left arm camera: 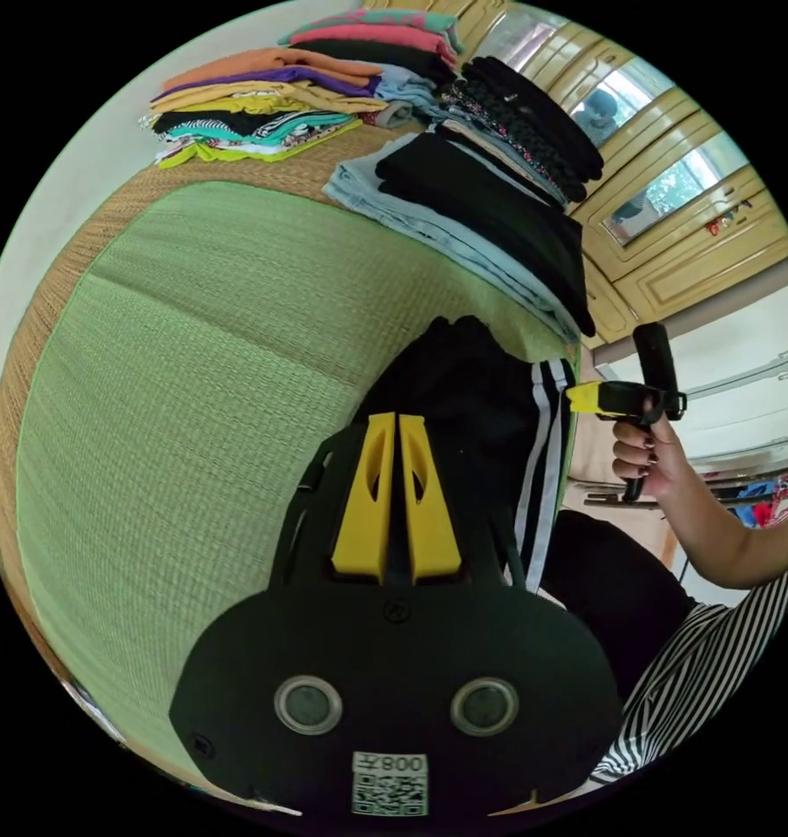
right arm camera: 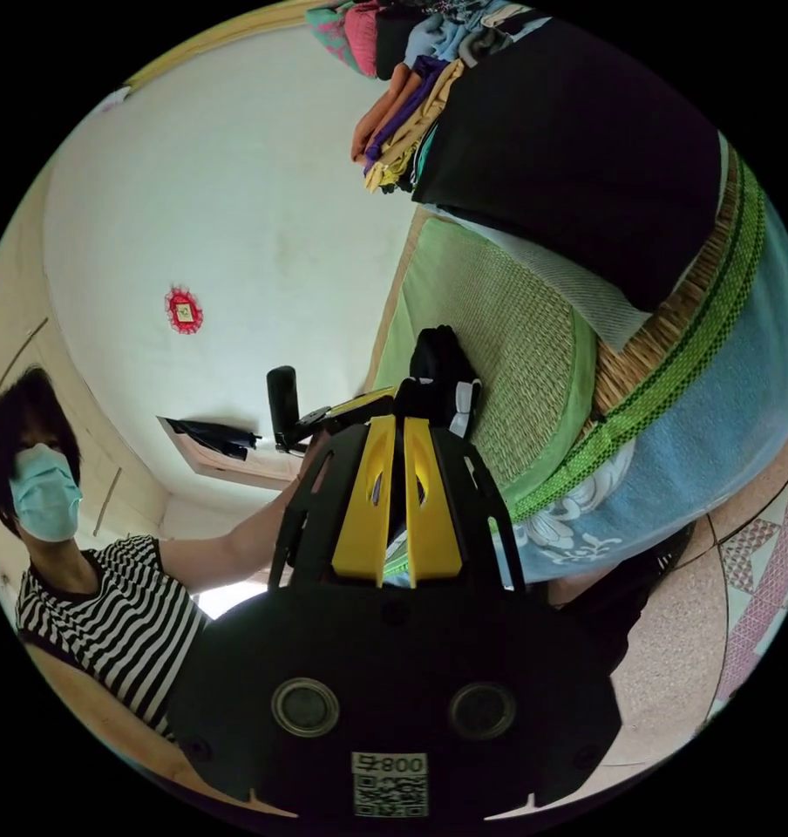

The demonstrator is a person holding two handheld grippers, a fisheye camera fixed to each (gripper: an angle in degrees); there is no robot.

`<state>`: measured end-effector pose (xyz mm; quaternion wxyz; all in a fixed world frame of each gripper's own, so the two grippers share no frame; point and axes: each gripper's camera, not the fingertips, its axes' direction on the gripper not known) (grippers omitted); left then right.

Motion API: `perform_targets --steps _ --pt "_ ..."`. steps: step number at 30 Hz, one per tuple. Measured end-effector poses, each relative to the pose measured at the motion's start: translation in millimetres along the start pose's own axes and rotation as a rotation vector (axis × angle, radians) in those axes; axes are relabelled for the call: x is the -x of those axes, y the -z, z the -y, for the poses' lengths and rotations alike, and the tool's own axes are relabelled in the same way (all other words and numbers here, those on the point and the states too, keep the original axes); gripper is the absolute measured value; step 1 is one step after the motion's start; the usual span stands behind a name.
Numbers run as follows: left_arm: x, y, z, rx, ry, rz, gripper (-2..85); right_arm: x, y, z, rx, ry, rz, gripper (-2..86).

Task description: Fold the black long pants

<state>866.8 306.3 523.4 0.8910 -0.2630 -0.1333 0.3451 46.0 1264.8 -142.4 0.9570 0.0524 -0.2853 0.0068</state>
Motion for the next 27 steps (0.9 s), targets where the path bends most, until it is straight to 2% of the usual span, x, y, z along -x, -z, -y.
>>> perform_targets --steps 6,13,18,21,25,27 --pt "-15.1 40.5 5.6 -0.111 -0.028 0.039 0.6 5.3 -1.9 -9.7 0.012 0.056 0.008 1.2" --pt "-16.0 11.1 8.6 0.029 -0.003 0.081 0.7 3.8 -4.3 -18.4 0.033 -0.012 -0.088 0.5" --pt "-16.8 14.4 -3.5 -0.003 0.009 0.094 0.9 25.0 11.0 -15.1 -0.031 -0.029 -0.103 0.1" --pt "-17.6 22.7 -14.9 -0.061 0.01 0.104 0.9 64.1 1.6 -4.0 -0.019 0.065 -0.083 0.0" --pt "-13.7 21.0 -29.2 -0.09 0.03 0.127 0.6 103.8 -44.6 20.9 0.145 0.175 -0.246 -0.1" --pt "-2.9 7.1 -37.5 -0.026 0.072 0.141 0.3 104.4 -70.3 37.0 0.226 0.137 -0.446 -0.1"
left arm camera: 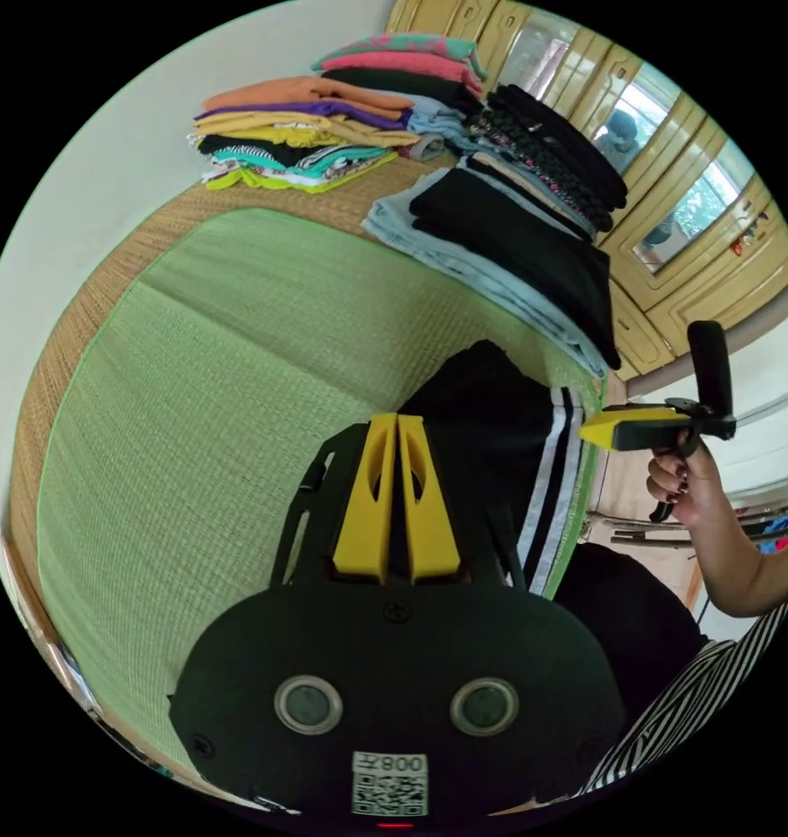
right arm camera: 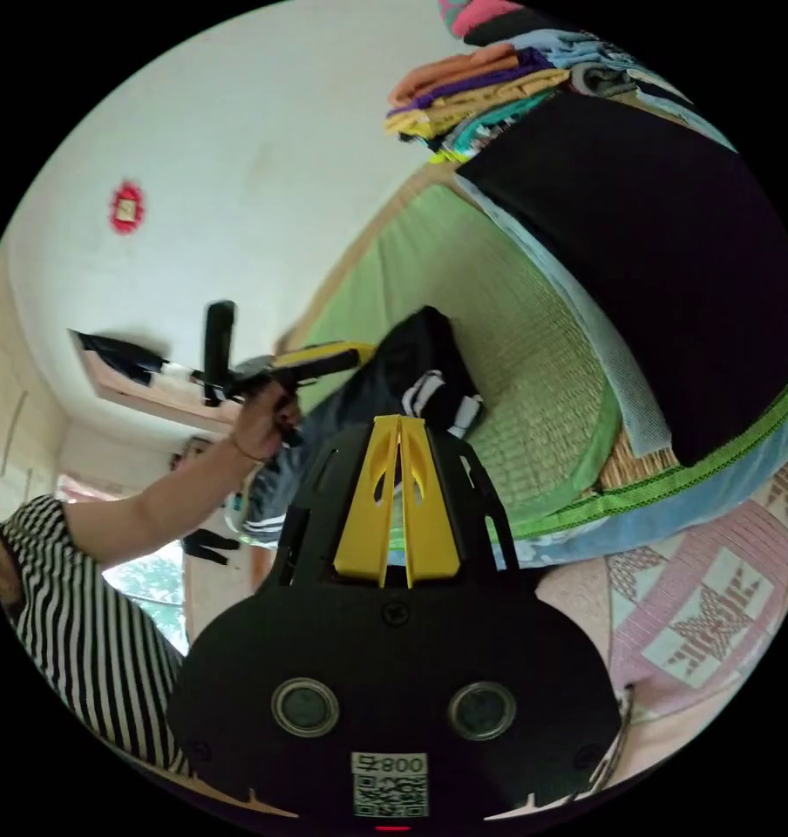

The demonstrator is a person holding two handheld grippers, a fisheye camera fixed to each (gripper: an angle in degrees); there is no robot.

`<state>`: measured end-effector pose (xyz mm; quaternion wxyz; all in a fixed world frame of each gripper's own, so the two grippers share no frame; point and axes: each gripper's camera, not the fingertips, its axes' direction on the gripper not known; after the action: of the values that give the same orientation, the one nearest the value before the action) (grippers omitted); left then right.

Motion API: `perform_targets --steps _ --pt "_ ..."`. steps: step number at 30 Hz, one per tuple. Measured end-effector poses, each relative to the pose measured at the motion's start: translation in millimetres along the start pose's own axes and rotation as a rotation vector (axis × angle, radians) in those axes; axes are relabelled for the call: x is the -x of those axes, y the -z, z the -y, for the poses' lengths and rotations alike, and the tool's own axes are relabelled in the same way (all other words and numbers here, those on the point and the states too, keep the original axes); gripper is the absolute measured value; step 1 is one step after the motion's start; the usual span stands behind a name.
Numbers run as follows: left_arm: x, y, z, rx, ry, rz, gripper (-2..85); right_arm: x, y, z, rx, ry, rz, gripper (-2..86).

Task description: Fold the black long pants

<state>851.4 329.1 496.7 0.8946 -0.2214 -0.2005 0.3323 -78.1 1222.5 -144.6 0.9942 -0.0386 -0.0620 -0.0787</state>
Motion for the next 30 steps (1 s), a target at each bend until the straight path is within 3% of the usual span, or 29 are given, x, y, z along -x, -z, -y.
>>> perform_targets --steps 9,13,19,23,27,30 --pt "39.8 14.4 -97.2 -0.153 0.152 -0.056 0.1 68.8 33.8 52.7 -0.027 0.091 -0.023 0.0" --pt "62.0 -21.8 -136.4 -0.007 0.223 -0.034 0.1 108.3 35.1 87.8 0.006 0.15 -0.106 0.0" --pt "97.8 -19.3 -205.7 -0.172 0.315 -0.137 0.1 177.9 37.3 160.5 0.082 0.302 -0.099 0.0" --pt "140.6 -12.8 -293.5 -0.242 0.465 -0.074 0.3 212.5 18.3 222.3 0.173 0.381 -0.124 0.0" --pt "201.9 -27.6 -393.0 -0.182 0.711 -0.003 1.1 219.3 1.8 280.1 0.296 0.371 -0.181 0.0" --pt "233.1 -21.3 -443.0 -0.285 0.711 0.015 3.1 230.9 30.0 315.5 0.284 0.373 -0.253 0.0"
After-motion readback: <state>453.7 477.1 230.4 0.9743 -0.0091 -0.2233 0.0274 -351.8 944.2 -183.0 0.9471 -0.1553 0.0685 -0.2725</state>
